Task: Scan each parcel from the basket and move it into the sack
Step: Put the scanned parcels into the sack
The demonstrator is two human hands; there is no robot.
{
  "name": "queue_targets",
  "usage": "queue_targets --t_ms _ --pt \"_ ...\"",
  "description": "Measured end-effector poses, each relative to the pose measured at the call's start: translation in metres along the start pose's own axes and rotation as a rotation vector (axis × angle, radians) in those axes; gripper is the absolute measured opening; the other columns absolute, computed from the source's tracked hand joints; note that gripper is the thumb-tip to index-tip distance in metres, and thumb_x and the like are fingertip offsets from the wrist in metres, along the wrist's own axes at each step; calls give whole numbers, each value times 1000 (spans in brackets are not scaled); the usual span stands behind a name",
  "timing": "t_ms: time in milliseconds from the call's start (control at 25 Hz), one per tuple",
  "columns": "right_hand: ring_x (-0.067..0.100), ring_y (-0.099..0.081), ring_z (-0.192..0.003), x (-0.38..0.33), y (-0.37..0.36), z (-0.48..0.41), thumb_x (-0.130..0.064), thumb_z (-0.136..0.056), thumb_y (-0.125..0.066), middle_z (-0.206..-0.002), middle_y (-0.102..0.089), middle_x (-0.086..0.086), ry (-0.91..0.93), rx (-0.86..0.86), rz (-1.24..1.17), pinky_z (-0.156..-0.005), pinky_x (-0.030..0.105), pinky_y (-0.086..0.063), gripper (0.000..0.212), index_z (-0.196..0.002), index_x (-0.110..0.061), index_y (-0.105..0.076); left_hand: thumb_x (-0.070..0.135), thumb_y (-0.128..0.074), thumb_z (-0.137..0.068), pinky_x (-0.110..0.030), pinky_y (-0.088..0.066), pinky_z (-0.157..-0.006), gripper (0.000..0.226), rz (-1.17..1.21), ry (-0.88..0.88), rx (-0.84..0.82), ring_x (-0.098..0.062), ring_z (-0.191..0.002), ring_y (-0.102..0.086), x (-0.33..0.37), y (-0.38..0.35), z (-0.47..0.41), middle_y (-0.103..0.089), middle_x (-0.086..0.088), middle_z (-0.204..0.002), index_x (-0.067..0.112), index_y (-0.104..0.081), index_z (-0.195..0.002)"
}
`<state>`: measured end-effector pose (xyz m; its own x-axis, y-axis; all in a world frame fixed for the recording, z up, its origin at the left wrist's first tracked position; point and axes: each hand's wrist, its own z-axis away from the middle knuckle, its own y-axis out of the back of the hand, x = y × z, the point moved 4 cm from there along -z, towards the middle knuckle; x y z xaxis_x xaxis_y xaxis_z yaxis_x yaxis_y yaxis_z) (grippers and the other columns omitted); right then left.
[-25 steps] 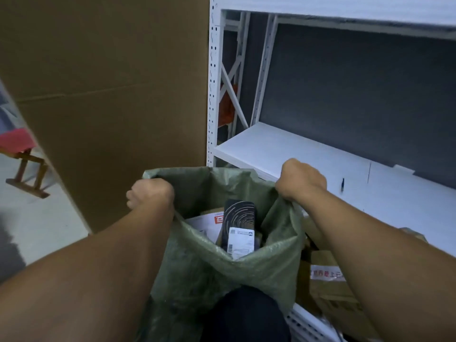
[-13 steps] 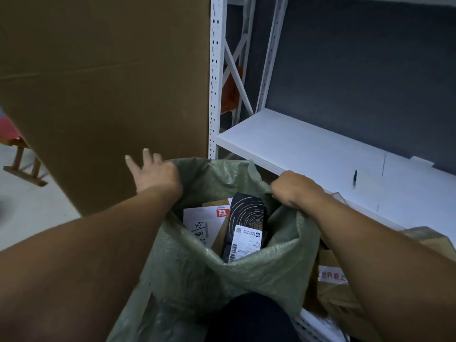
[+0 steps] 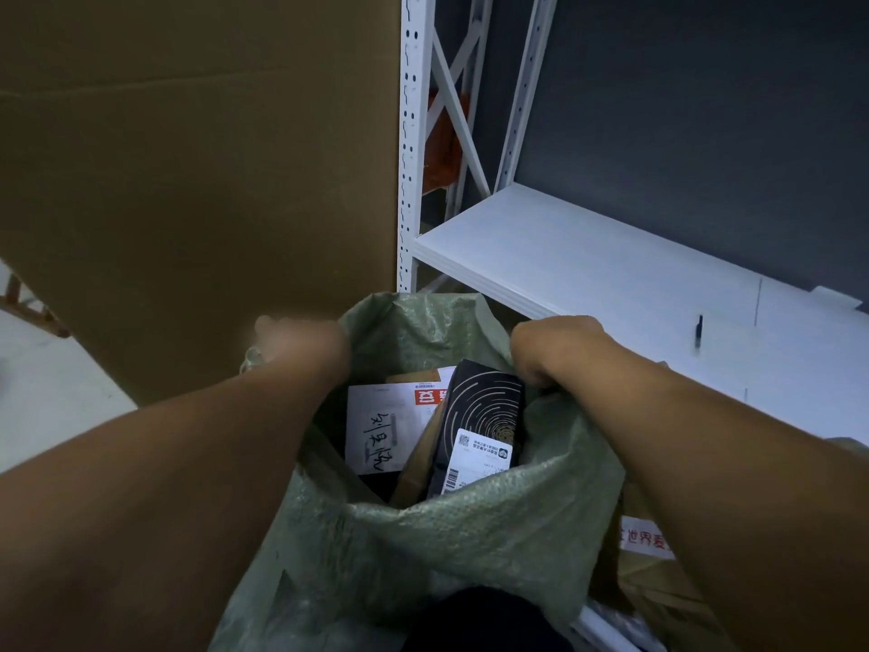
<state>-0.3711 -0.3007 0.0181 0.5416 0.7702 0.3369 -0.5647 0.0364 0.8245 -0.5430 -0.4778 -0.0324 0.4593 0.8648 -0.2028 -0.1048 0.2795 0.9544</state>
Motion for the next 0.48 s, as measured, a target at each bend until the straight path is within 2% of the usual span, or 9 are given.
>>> queue_targets --t_ms 40,80,200,280,400,440,480 --pt "33 -60 -118 -1 1 -1 -19 -89 -66 -135 -60 8 -2 20 -4 -93 42 -52 55 -141 -21 -50 28 -43 -103 -48 -31 -111 27 13 -15 -3 -28 -108 -62 1 -2 0 -67 -5 -109 19 -62 -121" --pt "35 -58 -120 -4 2 -4 -17 -89 -66 -134 -59 10 4 60 -25 -93 42 -52 57 -144 -17 -47 25 -44 -103 -47 -34 -109 26 19 -29 -4 -27 -106 -62 2 -4 0 -67 -5 -108 18 -62 -120" --pt "34 -61 -107 -17 -3 -12 -7 -91 -63 -119 -63 12 35 168 -117 -83 42 -52 63 -150 -8 -41 23 -47 -103 -43 -47 -98 33 101 -51 -35 -29 -113 -61 7 -9 2 -60 -12 -126 12 -55 -134" --pt "33 -62 -100 -23 -9 -16 -17 -94 -58 -110 -64 10 23 192 -186 -84 44 -54 69 -156 -9 -30 23 -47 -103 -41 -50 -90 34 186 -48 -41 -27 -107 -62 6 -13 1 -63 -11 -124 8 -54 -134" --pt "28 -65 -100 -25 -20 -22 -56 -96 -51 -111 -66 5 -25 150 -267 -81 42 -52 74 -152 -12 -31 36 -51 -100 -40 -51 -86 40 234 -36 -72 -26 -102 -65 0 -18 -2 -66 -7 -114 9 -55 -130" --pt "28 -65 -100 -26 -24 -24 -57 -95 -54 -112 -67 4 -28 125 -265 -80 42 -51 75 -151 -11 -32 35 -52 -99 -39 -52 -82 36 230 -42 -81 -25 -96 -65 -1 -19 -3 -66 -5 -107 12 -58 -126" --pt "28 -65 -97 -28 -25 -28 -47 -96 -57 -110 -67 4 -27 131 -265 -79 41 -50 69 -150 -11 -36 32 -54 -99 -39 -52 -80 30 246 -35 -71 -25 -92 -65 -2 -17 -4 -66 -5 -101 13 -61 -121"
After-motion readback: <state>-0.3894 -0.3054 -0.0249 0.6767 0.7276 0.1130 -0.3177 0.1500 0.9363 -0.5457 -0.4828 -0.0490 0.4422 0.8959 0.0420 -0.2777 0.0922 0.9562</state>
